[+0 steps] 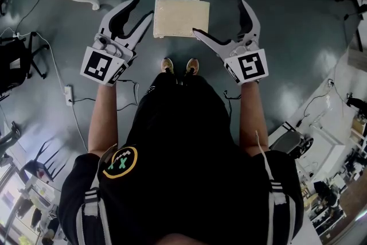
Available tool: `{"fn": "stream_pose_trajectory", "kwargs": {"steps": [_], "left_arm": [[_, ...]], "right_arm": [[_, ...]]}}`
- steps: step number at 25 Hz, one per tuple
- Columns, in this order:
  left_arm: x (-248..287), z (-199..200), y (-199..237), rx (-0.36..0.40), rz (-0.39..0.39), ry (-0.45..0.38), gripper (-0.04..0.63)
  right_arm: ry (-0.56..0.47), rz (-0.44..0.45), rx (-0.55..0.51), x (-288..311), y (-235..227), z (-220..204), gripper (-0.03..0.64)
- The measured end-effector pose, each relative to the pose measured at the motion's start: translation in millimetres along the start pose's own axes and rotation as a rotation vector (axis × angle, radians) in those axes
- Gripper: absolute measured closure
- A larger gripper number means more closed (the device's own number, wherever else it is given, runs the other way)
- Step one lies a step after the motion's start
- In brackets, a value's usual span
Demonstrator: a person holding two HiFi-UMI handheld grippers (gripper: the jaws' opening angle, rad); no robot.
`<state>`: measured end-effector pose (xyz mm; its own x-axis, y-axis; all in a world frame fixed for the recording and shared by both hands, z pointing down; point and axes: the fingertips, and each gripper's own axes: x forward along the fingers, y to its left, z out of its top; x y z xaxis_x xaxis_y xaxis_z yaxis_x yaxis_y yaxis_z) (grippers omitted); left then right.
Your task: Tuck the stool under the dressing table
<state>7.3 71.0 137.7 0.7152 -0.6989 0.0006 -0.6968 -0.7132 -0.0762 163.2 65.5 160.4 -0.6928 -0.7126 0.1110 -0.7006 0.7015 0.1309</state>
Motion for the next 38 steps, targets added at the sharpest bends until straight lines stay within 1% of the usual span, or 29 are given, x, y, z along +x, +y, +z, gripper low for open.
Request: {"fn": "stream_pose_trajectory", "kwargs": {"steps": [1,3,5,9,12,17,19,21,23,26,31,36,38], "left_arm": [[2,0,-3,0.011,-0.012,-0.001,0.342],[4,1,-8,0.047,-0.023,-0.003,0.254],[5,2,-10,0.078,-0.017,-0.006,0.191],[4,4,-7,0.101,0.007,-0.02,0.118],[2,1,-1,0.095,0.026,-0.01,0.097],[-3,-8,1,0.068,0.036,-0.001,0.094],[-5,-17,3,0.039,0.037,0.014,0.094],[-6,-36,11,-0.013,0.043,0.041,0.094],[-5,-68,22,-0.079,0.052,0.082,0.094],[-6,-137,36,-0.166,0.048,0.186,0.094],[-9,-287,46,-0.25,0.028,0.407,0.094],[-8,-439,57,-0.435,0.059,0.556,0.094],[-6,-494,58,-0.496,0.06,0.611,0.094]], "right_arm": [[0.0,0.001,0.0,0,0,0,0.017],[-0.001,0.004,0.0,1,0,0,0.017],[-0.002,0.005,0.0,1,0,0,0.017],[-0.002,0.007,-0.001,1,0,0,0.017],[0.001,0.01,0.0,0,0,-1,0.017],[0.015,0.013,0.01,-3,2,-7,0.017],[0.022,0.019,0.027,-4,4,-13,0.017],[0.042,0.028,0.06,-1,2,-27,0.017],[0.085,0.035,0.108,3,-3,-56,0.017],[0.188,0.034,0.19,8,-15,-123,0.017],[0.363,0.048,0.313,17,-35,-264,0.017],[0.51,0.075,0.455,32,-50,-414,0.017],[0.569,0.088,0.507,39,-49,-471,0.017]]}}
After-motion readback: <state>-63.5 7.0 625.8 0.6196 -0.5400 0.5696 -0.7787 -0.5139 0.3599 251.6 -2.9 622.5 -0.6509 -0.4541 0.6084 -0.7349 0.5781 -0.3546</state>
